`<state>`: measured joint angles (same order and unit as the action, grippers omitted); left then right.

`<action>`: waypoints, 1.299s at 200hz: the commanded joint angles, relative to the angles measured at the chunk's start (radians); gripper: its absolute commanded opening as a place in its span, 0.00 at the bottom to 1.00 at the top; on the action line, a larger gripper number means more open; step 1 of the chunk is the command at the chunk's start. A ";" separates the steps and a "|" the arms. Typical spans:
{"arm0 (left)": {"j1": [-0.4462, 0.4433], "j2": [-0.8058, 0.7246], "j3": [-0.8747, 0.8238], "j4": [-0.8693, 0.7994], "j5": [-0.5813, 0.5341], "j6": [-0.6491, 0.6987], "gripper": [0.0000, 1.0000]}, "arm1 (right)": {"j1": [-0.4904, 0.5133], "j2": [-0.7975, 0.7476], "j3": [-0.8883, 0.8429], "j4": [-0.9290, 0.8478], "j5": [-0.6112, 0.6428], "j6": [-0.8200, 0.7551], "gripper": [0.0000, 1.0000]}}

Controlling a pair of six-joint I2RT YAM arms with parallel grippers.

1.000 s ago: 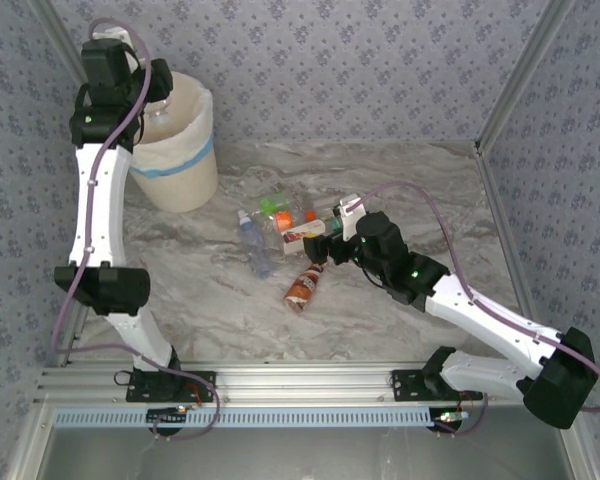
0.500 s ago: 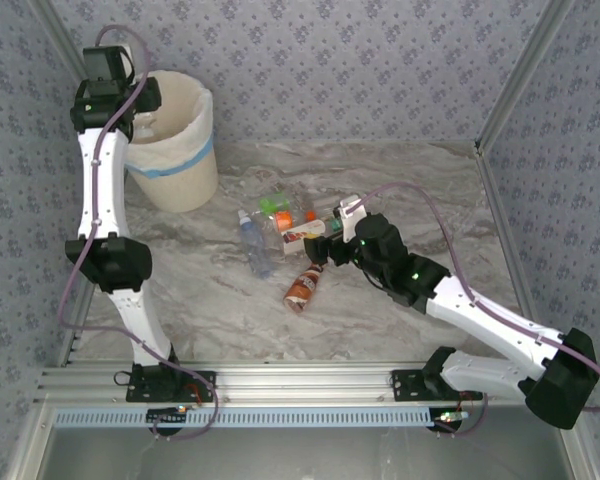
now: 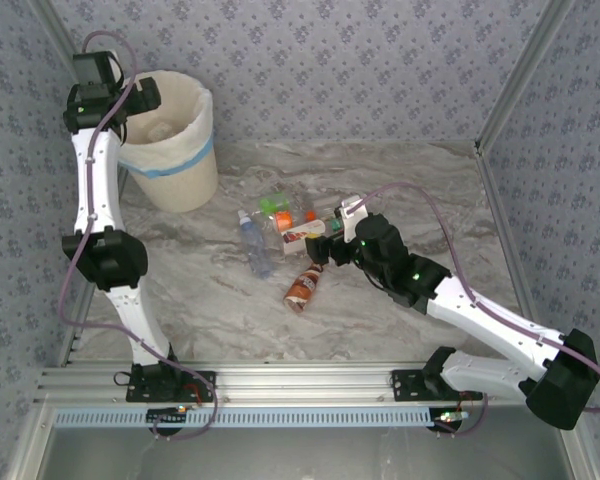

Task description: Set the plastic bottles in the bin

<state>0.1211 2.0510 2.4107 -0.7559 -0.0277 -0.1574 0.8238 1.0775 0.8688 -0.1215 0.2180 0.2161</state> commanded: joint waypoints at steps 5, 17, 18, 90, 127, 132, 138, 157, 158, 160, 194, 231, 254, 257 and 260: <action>-0.001 -0.099 -0.030 0.034 0.097 -0.083 1.00 | 0.006 -0.014 0.025 -0.037 0.038 0.005 1.00; -0.001 -0.133 -0.068 0.054 0.145 -0.117 0.99 | 0.006 -0.014 0.017 -0.052 0.087 0.034 1.00; -0.001 -0.136 -0.073 0.056 0.150 -0.119 1.00 | 0.006 -0.013 0.015 -0.054 0.093 0.036 1.00; -0.040 -0.361 -0.330 0.165 0.289 -0.209 0.99 | -0.118 0.034 -0.017 -0.196 0.011 0.058 1.00; -0.115 -0.473 -0.498 0.250 0.238 -0.221 1.00 | -0.111 0.096 0.041 -0.323 -0.016 0.274 1.00; -0.121 -0.484 -0.519 0.265 0.246 -0.241 0.99 | -0.091 0.095 0.043 -0.326 -0.002 0.336 1.00; -0.130 -0.501 -0.552 0.290 0.251 -0.267 1.00 | -0.067 0.090 0.034 -0.306 -0.009 0.393 1.00; -0.163 -0.551 -0.666 0.363 0.265 -0.326 0.99 | 0.003 0.104 0.001 -0.265 0.016 0.532 1.00; -0.164 -0.553 -0.673 0.366 0.265 -0.328 0.99 | 0.005 0.107 0.001 -0.267 0.018 0.539 1.00; -0.168 -0.558 -0.684 0.370 0.265 -0.334 0.99 | 0.009 0.112 0.001 -0.272 0.019 0.551 1.00; -0.209 -0.633 -0.847 0.397 0.270 -0.381 0.99 | 0.078 0.224 0.041 -0.328 -0.047 0.539 1.00; -0.216 -0.726 -1.019 0.390 0.264 -0.402 0.99 | 0.135 0.387 0.123 -0.387 -0.133 0.507 1.00; -0.217 -0.766 -1.097 0.381 0.229 -0.405 0.99 | 0.164 0.484 0.191 -0.408 -0.147 0.509 1.00; -0.217 -0.769 -1.103 0.379 0.225 -0.405 0.99 | 0.168 0.495 0.202 -0.412 -0.141 0.509 1.00; -0.217 -0.770 -1.109 0.376 0.223 -0.405 0.99 | 0.172 0.508 0.211 -0.421 -0.135 0.509 1.00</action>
<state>-0.0929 1.3289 1.3445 -0.4026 0.2199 -0.5446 0.9684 1.5101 0.9997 -0.4698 0.1036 0.7116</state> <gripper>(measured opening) 0.994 0.999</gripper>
